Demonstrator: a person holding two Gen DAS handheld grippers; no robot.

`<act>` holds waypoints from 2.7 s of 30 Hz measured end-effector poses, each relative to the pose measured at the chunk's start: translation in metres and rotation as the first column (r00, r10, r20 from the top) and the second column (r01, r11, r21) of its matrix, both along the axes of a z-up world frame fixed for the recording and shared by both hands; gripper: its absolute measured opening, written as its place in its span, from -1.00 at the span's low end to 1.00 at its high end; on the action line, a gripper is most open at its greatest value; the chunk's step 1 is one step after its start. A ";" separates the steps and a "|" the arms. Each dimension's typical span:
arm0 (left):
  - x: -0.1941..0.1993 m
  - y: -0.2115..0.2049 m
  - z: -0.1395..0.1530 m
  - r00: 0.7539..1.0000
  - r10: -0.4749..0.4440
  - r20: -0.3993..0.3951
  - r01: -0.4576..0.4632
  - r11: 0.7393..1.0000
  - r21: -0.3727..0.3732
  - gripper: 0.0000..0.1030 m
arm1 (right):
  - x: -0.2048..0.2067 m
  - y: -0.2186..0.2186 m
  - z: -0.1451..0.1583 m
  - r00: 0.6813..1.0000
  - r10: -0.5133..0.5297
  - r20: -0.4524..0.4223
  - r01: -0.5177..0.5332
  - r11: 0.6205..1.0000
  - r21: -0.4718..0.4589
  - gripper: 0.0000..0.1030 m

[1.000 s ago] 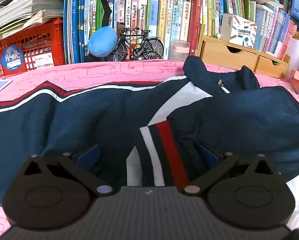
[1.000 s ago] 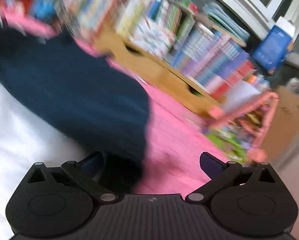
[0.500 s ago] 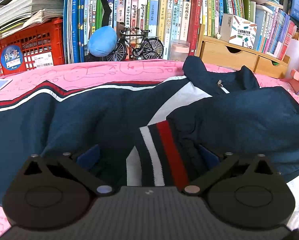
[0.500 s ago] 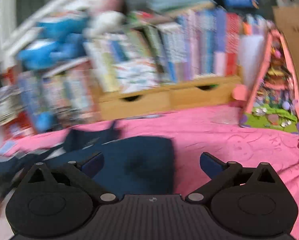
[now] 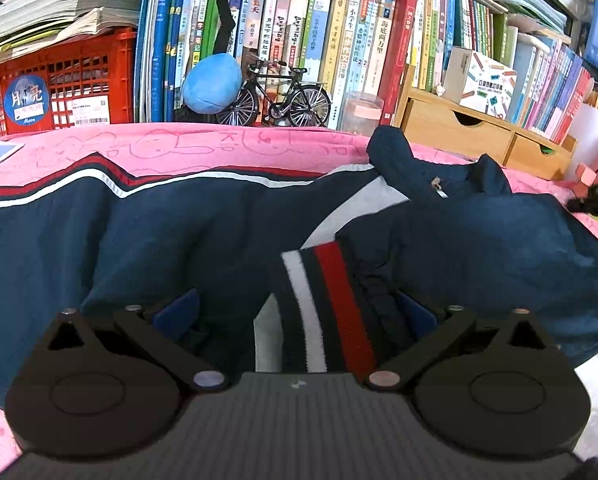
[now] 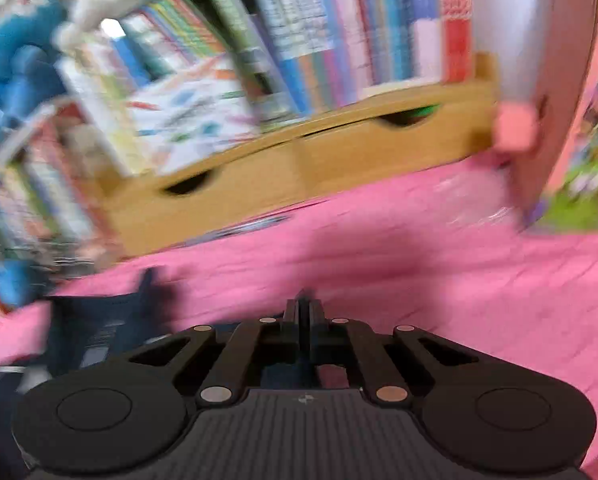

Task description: Fold clothes

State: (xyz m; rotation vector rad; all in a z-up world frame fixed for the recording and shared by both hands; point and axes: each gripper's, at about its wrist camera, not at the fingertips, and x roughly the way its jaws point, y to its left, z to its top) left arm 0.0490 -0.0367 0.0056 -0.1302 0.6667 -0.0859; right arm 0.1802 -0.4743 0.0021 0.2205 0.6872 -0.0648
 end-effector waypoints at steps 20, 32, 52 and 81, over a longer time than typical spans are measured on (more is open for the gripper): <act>0.001 0.000 0.000 1.000 -0.001 -0.002 0.001 1.000 -0.012 1.00 | -0.023 0.090 -0.003 0.994 0.108 -0.002 -0.105 0.960 -0.259 -0.67; 0.002 -0.005 0.001 1.000 -0.004 -0.013 0.005 1.000 0.025 1.00 | -0.164 0.152 0.000 0.843 0.537 -0.030 -0.534 0.828 -0.173 0.51; 0.072 0.052 0.014 0.993 0.057 -0.102 -0.021 0.947 0.320 1.00 | -0.019 0.125 0.019 0.931 0.366 0.013 -0.360 0.921 -0.148 0.85; 0.007 0.151 0.016 0.926 0.377 -0.040 -0.375 0.926 0.047 1.00 | -0.076 0.202 0.036 0.771 0.621 0.142 -0.583 0.777 -0.238 0.88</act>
